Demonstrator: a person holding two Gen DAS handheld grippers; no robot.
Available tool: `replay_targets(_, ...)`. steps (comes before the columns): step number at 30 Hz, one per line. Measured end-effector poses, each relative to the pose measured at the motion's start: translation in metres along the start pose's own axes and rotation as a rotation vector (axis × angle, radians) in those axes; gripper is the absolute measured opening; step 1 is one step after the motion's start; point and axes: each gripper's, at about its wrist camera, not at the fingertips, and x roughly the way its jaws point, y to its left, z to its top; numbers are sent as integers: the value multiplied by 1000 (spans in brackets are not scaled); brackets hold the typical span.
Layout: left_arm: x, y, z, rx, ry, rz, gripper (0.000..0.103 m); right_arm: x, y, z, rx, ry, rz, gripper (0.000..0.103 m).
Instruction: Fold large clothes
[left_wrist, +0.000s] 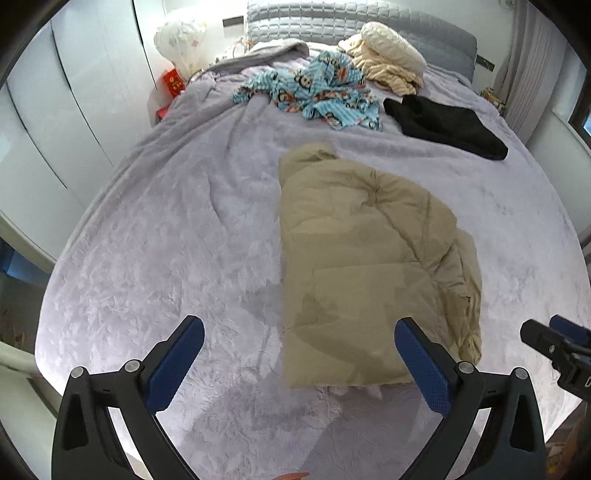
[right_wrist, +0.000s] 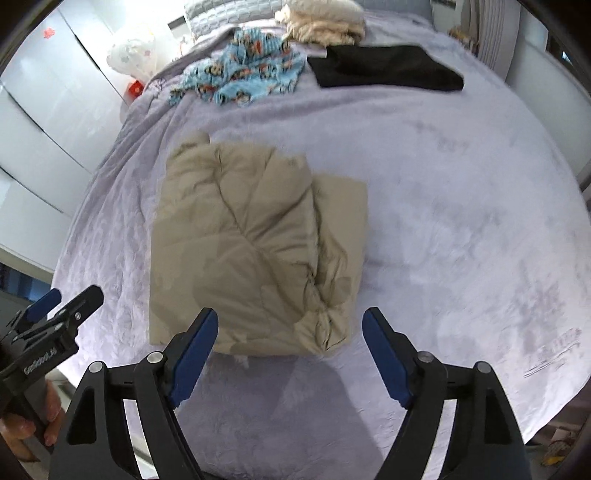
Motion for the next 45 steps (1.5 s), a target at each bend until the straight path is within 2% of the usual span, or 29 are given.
replay_targets(5,-16,-1,-1,-1,-34,11,103,-19,0,-1,-5,-74,-38,89)
replay_targets(7,-22,0,-1,-2,-45,10,103,-24,1,-1,-5,-91,-50,103)
replay_targets(15,-33,0,-3,-14,-61,10,103,-41,3,-2,-25,-138,-72,103)
replay_targets(45,-41,-3,-3,-17,-75,8,103,-46,6,-5,-22,-135,-63,103)
